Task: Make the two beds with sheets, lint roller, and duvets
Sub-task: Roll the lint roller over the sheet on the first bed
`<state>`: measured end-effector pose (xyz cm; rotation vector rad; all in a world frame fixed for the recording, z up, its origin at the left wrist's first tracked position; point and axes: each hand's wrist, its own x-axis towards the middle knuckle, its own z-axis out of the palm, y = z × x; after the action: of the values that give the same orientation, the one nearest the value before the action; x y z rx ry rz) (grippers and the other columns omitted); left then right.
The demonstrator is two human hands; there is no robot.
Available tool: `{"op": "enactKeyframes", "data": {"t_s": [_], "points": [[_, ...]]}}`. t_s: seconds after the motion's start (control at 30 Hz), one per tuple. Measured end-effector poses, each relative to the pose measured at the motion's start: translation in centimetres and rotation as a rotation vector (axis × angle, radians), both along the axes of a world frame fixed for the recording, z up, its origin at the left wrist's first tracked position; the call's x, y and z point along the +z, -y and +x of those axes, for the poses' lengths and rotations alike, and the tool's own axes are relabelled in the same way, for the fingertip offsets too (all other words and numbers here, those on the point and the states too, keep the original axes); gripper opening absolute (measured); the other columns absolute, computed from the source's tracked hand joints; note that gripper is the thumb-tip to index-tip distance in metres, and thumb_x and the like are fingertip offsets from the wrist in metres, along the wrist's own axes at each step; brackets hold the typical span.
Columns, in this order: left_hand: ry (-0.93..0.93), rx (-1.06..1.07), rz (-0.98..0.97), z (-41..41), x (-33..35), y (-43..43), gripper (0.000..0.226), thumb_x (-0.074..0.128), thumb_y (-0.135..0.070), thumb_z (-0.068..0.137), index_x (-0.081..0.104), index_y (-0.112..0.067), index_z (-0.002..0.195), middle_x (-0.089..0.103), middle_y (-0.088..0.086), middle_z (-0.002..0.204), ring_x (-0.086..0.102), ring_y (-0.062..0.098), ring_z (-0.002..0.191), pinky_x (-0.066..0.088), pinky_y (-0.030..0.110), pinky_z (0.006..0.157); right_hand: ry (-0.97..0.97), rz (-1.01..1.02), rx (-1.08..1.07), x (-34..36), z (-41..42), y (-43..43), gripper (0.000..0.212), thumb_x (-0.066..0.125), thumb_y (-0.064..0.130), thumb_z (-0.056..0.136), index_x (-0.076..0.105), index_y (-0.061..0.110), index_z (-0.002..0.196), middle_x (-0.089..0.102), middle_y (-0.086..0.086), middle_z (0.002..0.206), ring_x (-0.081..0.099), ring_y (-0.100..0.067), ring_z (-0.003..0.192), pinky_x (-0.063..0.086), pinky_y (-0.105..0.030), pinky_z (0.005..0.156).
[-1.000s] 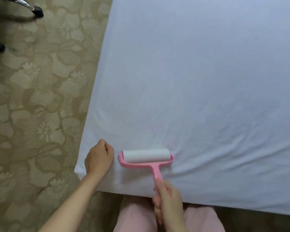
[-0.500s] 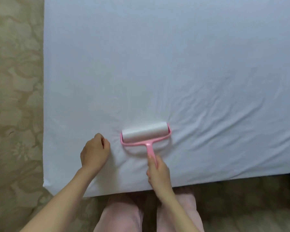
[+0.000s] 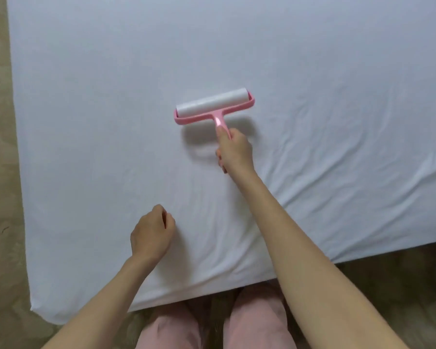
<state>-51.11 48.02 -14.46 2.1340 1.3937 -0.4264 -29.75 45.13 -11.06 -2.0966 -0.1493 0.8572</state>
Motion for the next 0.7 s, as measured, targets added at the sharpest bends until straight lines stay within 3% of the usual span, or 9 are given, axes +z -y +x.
{"op": "enactKeyframes", "data": {"t_s": [0.1,0.27,0.33,0.4,0.43,0.5,0.57,0.63,0.7], "points": [[0.035,0.008,0.024,1.8,-0.1,0.5,0.021,0.043,-0.021,0.093,0.048,-0.008,0.078,0.055,0.005,0.067,0.05,0.025,0.061,0.033,0.031,0.052,-0.056,0.008,0.002,-3.1,2.9,-0.7,0.033,0.038,0.042,0.095,0.042,0.022,0.07,0.052,-0.006,0.072,0.047,-0.024,0.059,0.041,-0.034,0.054],[-0.012,-0.009,0.013,3.1,0.2,1.6,0.02,0.043,-0.021,0.093,0.047,-0.008,0.078,0.055,0.004,0.067,0.05,0.022,0.06,0.033,0.03,0.051,-0.046,-0.248,0.157,-3.7,-8.1,13.8,0.033,0.038,0.046,0.095,0.045,0.025,0.071,0.048,0.0,0.064,0.046,-0.021,0.062,0.047,-0.048,0.067],[-0.033,-0.024,0.011,3.7,0.4,2.1,0.019,0.043,-0.02,0.094,0.047,-0.009,0.078,0.055,0.002,0.067,0.05,0.02,0.06,0.034,0.03,0.051,-0.016,-0.364,0.349,-1.8,-13.7,22.0,0.035,0.037,0.057,0.092,0.052,0.028,0.082,0.051,0.006,0.068,0.055,-0.017,0.072,0.047,-0.038,0.074],[-0.044,-0.041,0.006,4.4,0.5,2.6,0.019,0.042,-0.02,0.094,0.048,-0.01,0.079,0.054,0.001,0.068,0.05,0.019,0.061,0.033,0.029,0.05,-0.08,-0.364,0.236,0.5,-16.1,27.4,0.049,0.032,0.085,0.073,0.055,0.042,0.078,0.054,0.011,0.071,0.059,-0.012,0.08,0.046,-0.022,0.075],[-0.049,-0.049,0.003,4.9,0.6,2.8,0.019,0.042,-0.02,0.094,0.048,-0.01,0.08,0.055,0.001,0.069,0.05,0.02,0.062,0.032,0.029,0.05,-0.051,-0.378,0.192,1.3,-15.9,28.1,0.043,0.036,0.086,0.069,0.056,0.048,0.071,0.052,0.013,0.066,0.058,-0.012,0.077,0.043,-0.02,0.072],[-0.05,-0.058,-0.001,5.9,0.6,3.5,0.019,0.042,-0.02,0.094,0.048,-0.009,0.08,0.055,0.002,0.069,0.051,0.021,0.063,0.032,0.03,0.05,-0.068,-0.378,0.215,4.0,-13.1,26.3,0.029,0.051,0.069,0.073,0.059,0.042,0.064,0.047,0.011,0.057,0.05,-0.014,0.065,0.039,-0.024,0.065],[-0.045,-0.053,0.001,7.0,0.6,4.1,0.019,0.042,-0.019,0.093,0.048,-0.008,0.079,0.055,0.003,0.068,0.051,0.023,0.063,0.033,0.03,0.051,-0.173,-0.186,0.034,5.3,-7.9,22.0,0.049,0.052,0.065,0.079,0.053,0.018,0.065,0.044,0.003,0.05,0.043,-0.015,0.051,0.035,-0.029,0.054],[-0.039,-0.049,0.005,8.2,0.4,4.6,0.019,0.043,-0.02,0.093,0.048,-0.008,0.079,0.055,0.004,0.068,0.051,0.024,0.062,0.033,0.031,0.052,-0.087,-0.044,-0.038,4.5,-0.8,16.9,0.045,0.048,0.051,0.092,0.046,0.016,0.063,0.049,-0.003,0.056,0.049,-0.023,0.055,0.04,-0.036,0.055],[-0.026,-0.05,0.013,9.5,0.2,5.2,0.019,0.043,-0.02,0.093,0.048,-0.008,0.078,0.055,0.004,0.067,0.05,0.023,0.061,0.033,0.031,0.052,0.048,-0.049,-0.009,2.3,6.8,10.4,0.039,0.046,0.039,0.097,0.044,0.019,0.064,0.054,-0.008,0.067,0.055,-0.029,0.066,0.046,-0.039,0.064]]}}
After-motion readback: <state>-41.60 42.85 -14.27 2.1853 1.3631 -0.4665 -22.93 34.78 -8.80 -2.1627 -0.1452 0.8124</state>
